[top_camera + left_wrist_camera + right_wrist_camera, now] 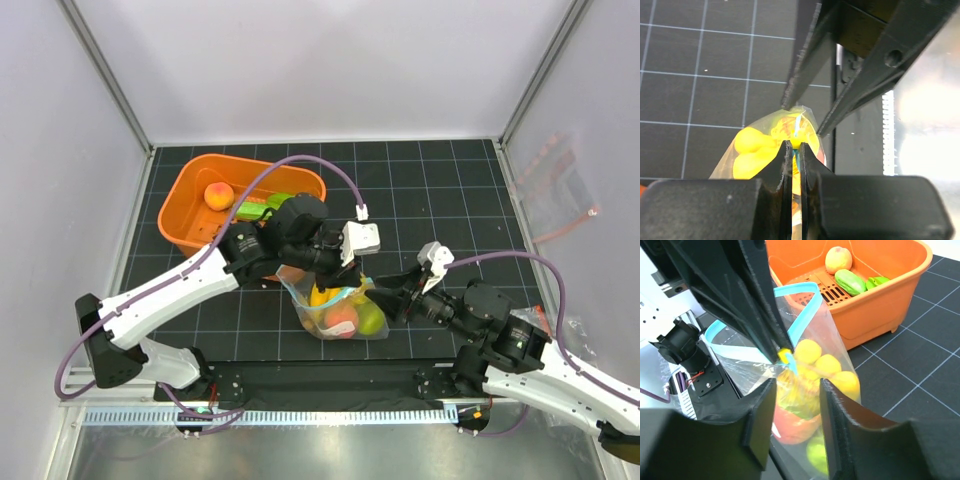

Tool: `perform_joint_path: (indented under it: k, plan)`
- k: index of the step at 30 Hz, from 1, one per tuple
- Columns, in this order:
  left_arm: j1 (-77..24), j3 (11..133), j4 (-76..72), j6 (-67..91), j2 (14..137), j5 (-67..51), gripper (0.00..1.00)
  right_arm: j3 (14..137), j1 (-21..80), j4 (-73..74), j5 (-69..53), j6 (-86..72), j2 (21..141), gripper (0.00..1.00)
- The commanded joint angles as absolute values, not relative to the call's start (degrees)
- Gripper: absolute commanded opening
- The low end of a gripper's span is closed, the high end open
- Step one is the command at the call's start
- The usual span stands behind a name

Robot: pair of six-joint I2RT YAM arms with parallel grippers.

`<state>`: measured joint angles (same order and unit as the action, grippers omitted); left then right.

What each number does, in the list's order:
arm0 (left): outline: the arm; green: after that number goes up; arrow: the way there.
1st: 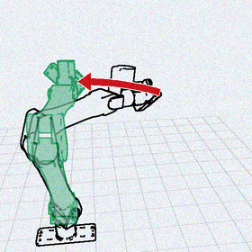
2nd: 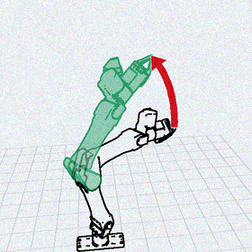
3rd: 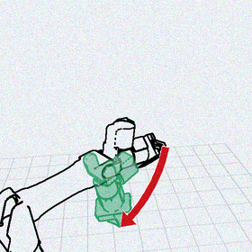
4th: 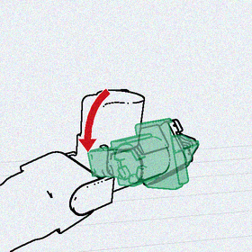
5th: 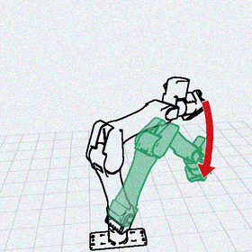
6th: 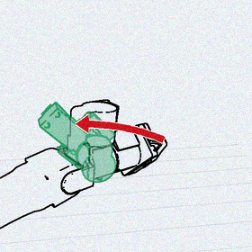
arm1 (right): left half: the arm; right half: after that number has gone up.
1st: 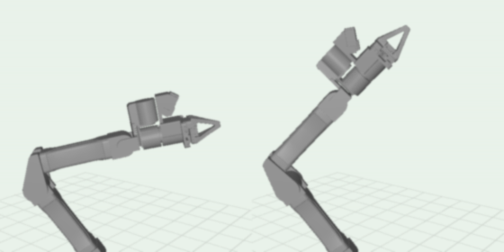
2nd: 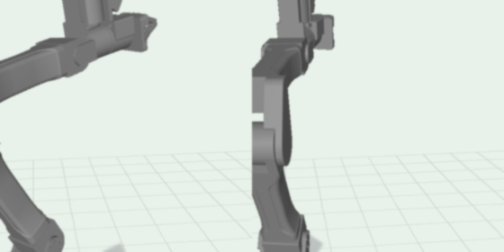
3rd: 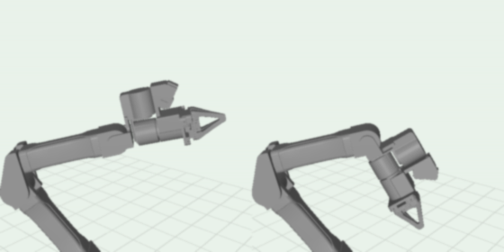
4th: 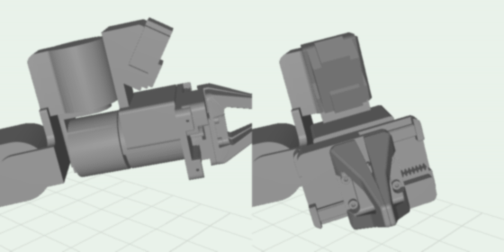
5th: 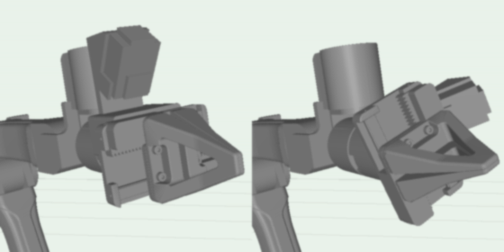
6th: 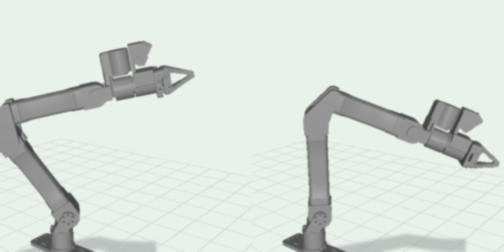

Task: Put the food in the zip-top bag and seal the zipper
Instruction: Zip the zipper food storage bag at the center of the board.

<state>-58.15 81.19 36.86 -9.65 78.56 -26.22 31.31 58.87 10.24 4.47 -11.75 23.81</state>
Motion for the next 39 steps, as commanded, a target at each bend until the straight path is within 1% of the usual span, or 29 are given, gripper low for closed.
perform_joint_path:
  k: [1, 3, 5, 7, 9, 10, 11, 13, 14, 15, 16, 19, 21, 26, 28, 34, 38, 39]
  plan:
    - [-58.36, 82.70, 37.18, -10.37, 76.29, -30.76, 0.00, 31.99, 59.06, 7.03, 4.47, -10.90, 23.12, 0.49]
    - [-58.62, 82.97, 38.14, -10.72, 76.38, -31.29, 0.00, 31.90, 58.97, 7.03, 4.92, -11.07, 22.94, 0.52]
    - [-58.80, 83.14, 38.49, -10.90, 76.46, -31.55, 0.00, 31.90, 58.97, 6.86, 4.14, -10.99, 23.20, 0.52]
    - [-59.06, 83.23, 38.67, -11.07, 76.46, -31.90, 0.00, 31.90, 58.97, 6.59, 4.04, -10.99, 23.90, 0.51]
    - [-59.15, 83.41, 38.76, -11.25, 76.38, -32.61, 0.00, 32.17, 58.89, 6.59, 3.78, -10.99, 24.87, 0.46]
    - [-59.15, 83.41, 38.76, -11.25, 76.38, -32.61, 0.00, 32.17, 58.97, 6.42, 3.26, -10.99, 24.96, 0.40]
    - [-59.15, 83.50, 38.76, -11.34, 76.29, -32.35, 0.00, 32.17, 58.97, 6.24, 2.90, -10.99, 25.22, 0.37]
    - [-59.15, 83.15, 37.97, -11.16, 75.68, -31.73, 0.00, 32.34, 58.97, 6.33, 2.20, -10.99, 26.01, 0.25]
    - [-59.15, 82.88, 37.53, -11.08, 75.59, -31.21, 0.00, 32.52, 58.89, 6.33, 2.11, -11.16, 26.28, 0.18]
    - [-59.15, 82.53, 37.27, -10.99, 75.32, -30.77, 0.00, 32.61, 58.97, 6.33, 2.20, -11.34, 26.28, 0.07]
    - [-59.15, 82.53, 36.92, -10.81, 75.32, -30.41, 0.00, 32.61, 58.97, 6.33, 2.28, -11.34, 26.11, 0.02]
    - [-59.15, 82.44, 36.56, -10.46, 75.24, -28.31, 0.00, 32.17, 58.97, 6.33, 4.47, -12.21, 24.88, 0.01]
    - [-59.15, 82.27, 36.21, -10.11, 75.15, -26.12, 0.00, 31.38, 58.97, 6.24, 6.84, -12.74, 21.90, 0.01]
    - [-59.15, 81.83, 35.25, -9.06, 75.32, -22.07, 0.00, 28.13, 58.97, 5.80, 16.16, -14.06, 12.07, 0.01]
    - [-59.15, 81.65, 34.98, -8.88, 75.59, -20.23, 0.00, 27.78, 58.97, 6.67, 20.45, -14.41, 10.03, 0.01]
    - [-59.06, 81.39, 34.98, -8.53, 76.55, -17.49, 0.00, 27.07, 58.97, 9.04, 28.37, -15.55, 4.93, 0.01]
    - [-58.45, 80.77, 35.07, -7.74, 76.46, -14.95, 0.00, 26.98, 58.97, 12.21, 38.39, -17.57, 1.41, 0.01]
    - [-58.36, 80.42, 35.07, -7.21, 76.55, -14.16, 0.00, 26.98, 59.06, 12.83, 42.50, -17.93, 0.71, 0.01]
